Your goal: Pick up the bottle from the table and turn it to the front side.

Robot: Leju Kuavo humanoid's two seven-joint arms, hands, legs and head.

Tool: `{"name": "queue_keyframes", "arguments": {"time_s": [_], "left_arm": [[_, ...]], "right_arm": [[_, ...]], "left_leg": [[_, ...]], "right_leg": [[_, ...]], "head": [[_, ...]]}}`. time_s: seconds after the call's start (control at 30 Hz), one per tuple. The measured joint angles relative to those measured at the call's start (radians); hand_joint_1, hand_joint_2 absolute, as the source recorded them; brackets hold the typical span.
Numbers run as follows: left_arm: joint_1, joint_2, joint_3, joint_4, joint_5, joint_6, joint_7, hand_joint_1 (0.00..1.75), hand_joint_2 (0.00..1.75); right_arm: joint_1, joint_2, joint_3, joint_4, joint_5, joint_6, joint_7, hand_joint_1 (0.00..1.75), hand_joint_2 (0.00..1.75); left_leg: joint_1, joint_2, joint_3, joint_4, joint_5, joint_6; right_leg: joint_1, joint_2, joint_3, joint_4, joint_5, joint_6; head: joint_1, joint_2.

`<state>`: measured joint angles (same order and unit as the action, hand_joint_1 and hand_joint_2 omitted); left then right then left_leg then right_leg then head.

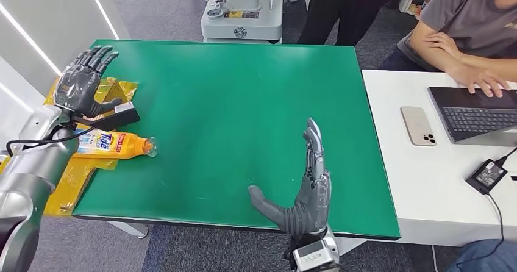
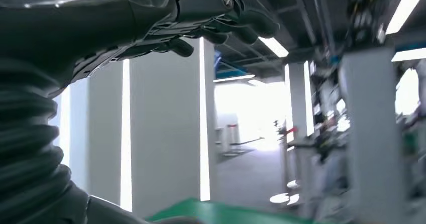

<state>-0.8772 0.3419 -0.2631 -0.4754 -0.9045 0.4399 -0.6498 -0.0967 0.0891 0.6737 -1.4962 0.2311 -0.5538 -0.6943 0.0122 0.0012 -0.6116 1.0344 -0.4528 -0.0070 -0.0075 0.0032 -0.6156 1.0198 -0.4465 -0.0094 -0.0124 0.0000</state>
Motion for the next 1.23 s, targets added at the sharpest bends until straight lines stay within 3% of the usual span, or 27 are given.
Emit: {"name": "queue_keyframes", "arguments": {"time_s": [0.2,0.37,0.53,0.67,0.87,1.03,1.23], "left_arm": [[0.095,-0.114,0.032,-0.268,0.497,-0.082,-0.052,0.0,1.75],[0.144,-0.196,0.028,-0.408,0.691,-0.14,-0.056,0.0,1.75],[0.228,-0.347,0.027,-0.54,1.134,-0.335,-0.009,0.0,1.75],[0.308,-0.443,0.004,-0.651,1.385,-0.395,0.038,0.0,1.75],[0.435,-0.523,-0.04,-0.774,1.49,-0.455,0.048,0.0,1.75],[0.462,-0.535,-0.047,-0.791,1.489,-0.458,0.042,0.0,1.75],[0.589,-0.568,-0.039,-0.797,1.347,-0.469,-0.048,0.0,1.75]], "right_arm": [[0.01,0.0,0.004,0.005,-0.011,-0.004,-0.001,0.0,1.75],[0.021,0.0,0.004,0.006,-0.011,-0.012,-0.001,0.0,1.75],[0.032,-0.002,0.003,0.005,0.008,-0.021,0.005,0.0,1.75],[0.033,-0.002,0.003,0.005,0.021,-0.017,0.015,0.0,1.75],[0.032,-0.003,0.002,-0.005,0.035,-0.003,0.039,0.0,1.75],[0.033,-0.003,0.002,-0.006,0.04,0.0,0.043,0.0,1.75],[0.032,-0.003,-0.006,-0.006,0.042,0.021,0.055,0.0,1.75]], "left_leg": [[0.0,-0.001,-0.001,0.0,0.0,0.0],[-0.001,-0.001,-0.001,0.0,-0.001,0.0],[-0.001,-0.005,-0.002,0.0,-0.001,0.001],[-0.001,-0.001,-0.002,0.001,-0.002,0.002],[-0.001,-0.001,-0.002,0.0,-0.003,0.002],[-0.001,-0.001,-0.002,0.0,-0.003,0.002],[-0.001,-0.001,-0.002,0.0,-0.003,0.003]], "right_leg": [[-0.001,-0.001,0.0,0.0,0.0,0.0],[-0.001,-0.001,0.0,-0.001,0.0,0.0],[-0.001,-0.004,0.001,-0.001,0.0,0.001],[-0.002,-0.001,0.0,-0.001,0.0,0.001],[-0.002,-0.002,0.0,-0.002,-0.001,0.001],[-0.002,-0.001,0.0,-0.002,-0.001,0.001],[-0.002,-0.002,0.0,-0.002,-0.001,0.002]], "head": [[0.0,0.0],[0.0,0.0],[0.0,0.0],[0.0,0.0],[0.0,0.0],[0.0,0.0],[0.0,0.0]]}}
